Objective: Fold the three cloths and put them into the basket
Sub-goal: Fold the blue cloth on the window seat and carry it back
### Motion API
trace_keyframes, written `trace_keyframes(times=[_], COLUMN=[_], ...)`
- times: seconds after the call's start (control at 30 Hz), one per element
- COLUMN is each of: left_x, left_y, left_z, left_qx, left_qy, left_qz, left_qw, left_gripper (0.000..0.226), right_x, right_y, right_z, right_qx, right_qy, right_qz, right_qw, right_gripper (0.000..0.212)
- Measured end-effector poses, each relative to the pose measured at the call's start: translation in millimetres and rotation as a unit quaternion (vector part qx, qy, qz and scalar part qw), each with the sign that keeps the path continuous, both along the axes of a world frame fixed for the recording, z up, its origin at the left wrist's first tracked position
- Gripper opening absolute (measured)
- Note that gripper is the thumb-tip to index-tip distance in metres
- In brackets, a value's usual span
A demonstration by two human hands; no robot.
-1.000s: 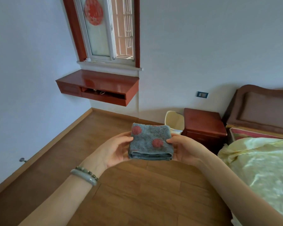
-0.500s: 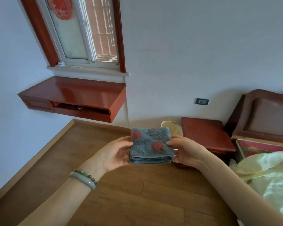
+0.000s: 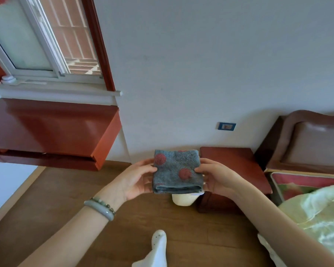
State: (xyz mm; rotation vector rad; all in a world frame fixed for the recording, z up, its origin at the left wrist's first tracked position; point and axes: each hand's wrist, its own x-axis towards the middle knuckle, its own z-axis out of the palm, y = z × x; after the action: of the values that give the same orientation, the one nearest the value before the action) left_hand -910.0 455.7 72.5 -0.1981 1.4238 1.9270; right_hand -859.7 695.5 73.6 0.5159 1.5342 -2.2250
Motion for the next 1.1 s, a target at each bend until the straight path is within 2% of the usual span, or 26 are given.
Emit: trace_keyframes(times=[0.13, 0.27, 0.47, 0.63, 0.83, 1.1], left_x=[-75, -154, -245, -287, -321, -354], left_y=[33, 67, 114, 148, 182, 227], left_z=[-11, -18, -45, -93, -160, -276], left_qx=[-0.001, -0.017, -0.044, -0.076, -0.118, -0.170], left_qy=[0.001, -0.008, -0.029, -0.051, -0.033, -0.070], left_qz=[-0.035, -0.058, -0.086, -0.094, -0.110, -0.082], left_qw=[0.999, 0.998, 0.995, 0.991, 0.986, 0.980], left_gripper=[0.033, 0.035, 0.033, 0.034, 0.031, 0.033], right_x=[-62, -128, -208, -242, -284, -337], right_y=[28, 58, 98, 129, 161, 194], right_z=[-12, -21, -53, -98, -156, -275], right_qx=[0.030, 0.023, 0.032, 0.024, 0.026, 0.067], right_qy=[0.002, -0.025, -0.053, -0.098, -0.148, -0.217], right_qz=[-0.025, -0.059, -0.102, -0.117, -0.099, -0.101], right_qw=[0.999, 0.998, 0.993, 0.988, 0.984, 0.969], right_gripper=[0.032, 0.036, 0.032, 0.036, 0.045, 0.051])
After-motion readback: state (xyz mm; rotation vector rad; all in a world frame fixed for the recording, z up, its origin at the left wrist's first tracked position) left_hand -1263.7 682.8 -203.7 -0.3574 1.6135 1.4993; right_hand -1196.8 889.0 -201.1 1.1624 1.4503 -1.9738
